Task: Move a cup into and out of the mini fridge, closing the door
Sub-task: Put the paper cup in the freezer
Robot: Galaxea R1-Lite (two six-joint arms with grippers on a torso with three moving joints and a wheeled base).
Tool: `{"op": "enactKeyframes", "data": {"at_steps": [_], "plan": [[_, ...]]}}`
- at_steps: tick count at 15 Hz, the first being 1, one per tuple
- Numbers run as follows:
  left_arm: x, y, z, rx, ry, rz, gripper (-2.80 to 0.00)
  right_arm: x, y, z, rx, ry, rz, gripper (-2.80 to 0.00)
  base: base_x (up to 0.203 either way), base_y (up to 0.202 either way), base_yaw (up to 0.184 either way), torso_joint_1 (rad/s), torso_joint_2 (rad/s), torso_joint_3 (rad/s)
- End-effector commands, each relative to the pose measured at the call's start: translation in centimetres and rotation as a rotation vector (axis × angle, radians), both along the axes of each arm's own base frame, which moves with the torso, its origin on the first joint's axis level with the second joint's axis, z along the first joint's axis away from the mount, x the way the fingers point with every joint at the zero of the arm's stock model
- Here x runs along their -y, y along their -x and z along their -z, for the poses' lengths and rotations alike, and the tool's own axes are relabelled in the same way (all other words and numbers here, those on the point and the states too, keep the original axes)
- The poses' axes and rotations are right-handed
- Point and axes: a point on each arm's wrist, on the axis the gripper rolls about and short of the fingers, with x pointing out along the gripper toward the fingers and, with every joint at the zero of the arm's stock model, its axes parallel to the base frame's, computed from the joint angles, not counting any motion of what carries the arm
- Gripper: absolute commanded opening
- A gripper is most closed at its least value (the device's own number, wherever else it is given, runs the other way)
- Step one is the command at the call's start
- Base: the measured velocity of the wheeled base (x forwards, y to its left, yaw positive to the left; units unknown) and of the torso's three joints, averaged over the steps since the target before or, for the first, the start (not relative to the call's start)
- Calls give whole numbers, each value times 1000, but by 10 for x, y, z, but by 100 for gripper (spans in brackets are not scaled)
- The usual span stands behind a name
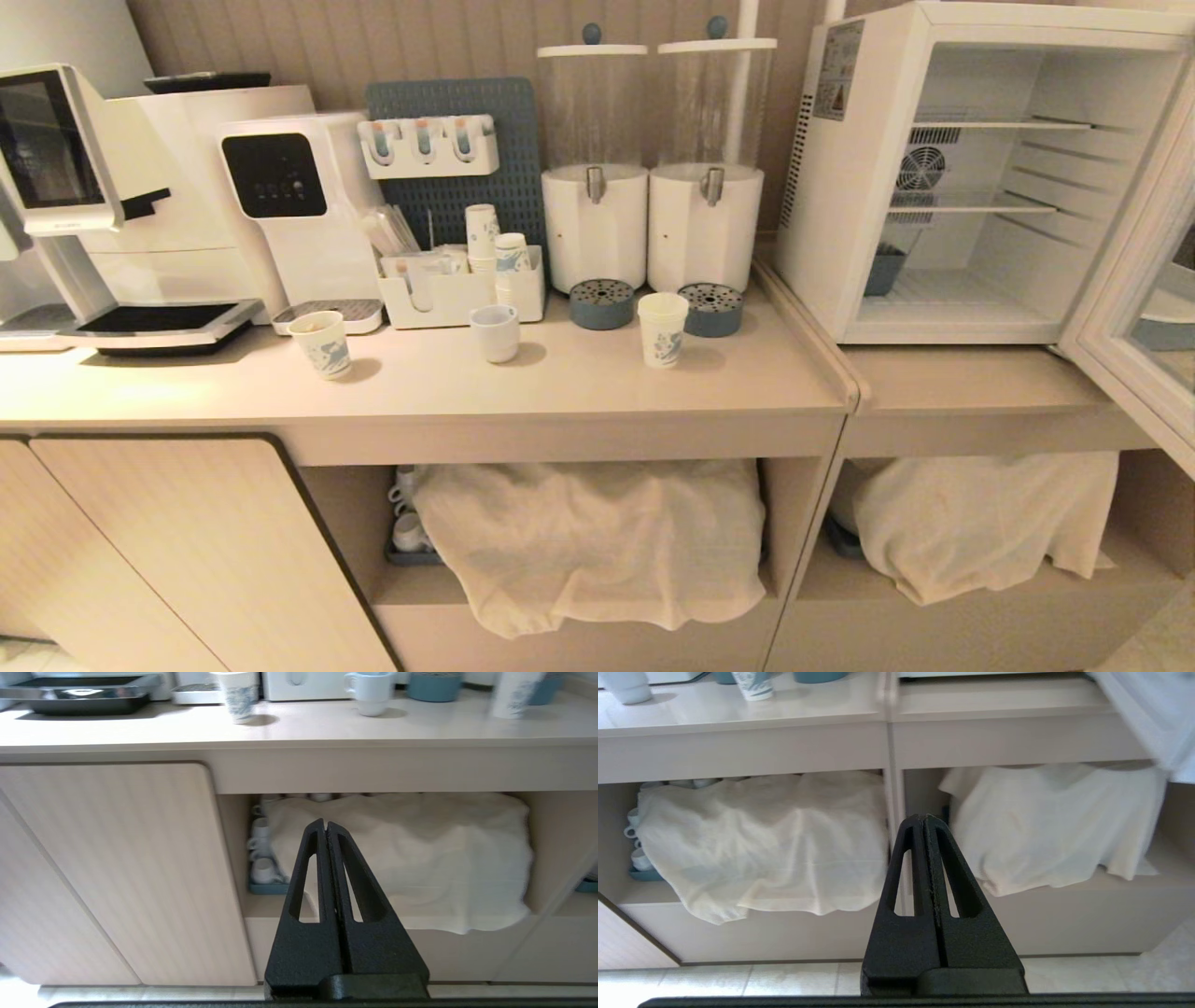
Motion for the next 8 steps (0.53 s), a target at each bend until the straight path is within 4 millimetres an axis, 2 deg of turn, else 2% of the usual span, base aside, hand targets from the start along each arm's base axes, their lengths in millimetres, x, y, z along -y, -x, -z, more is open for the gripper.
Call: {"op": "enactKeyframes", "data": {"at_steps": [1, 6, 8], "plan": [[0, -1, 5, -18, 0, 0, -280, 0, 0, 0, -1, 0, 0, -280, 0, 193, -1, 0, 2, 2], [0, -1, 5, -20, -5, 1, -280, 0, 0, 0, 1, 0, 1, -280, 0, 191, -1, 2, 1, 2], [0, -1, 5, -20, -6, 0, -280, 0, 0, 0, 1, 0, 0, -280, 0, 128, -5, 3, 1, 2]]}}
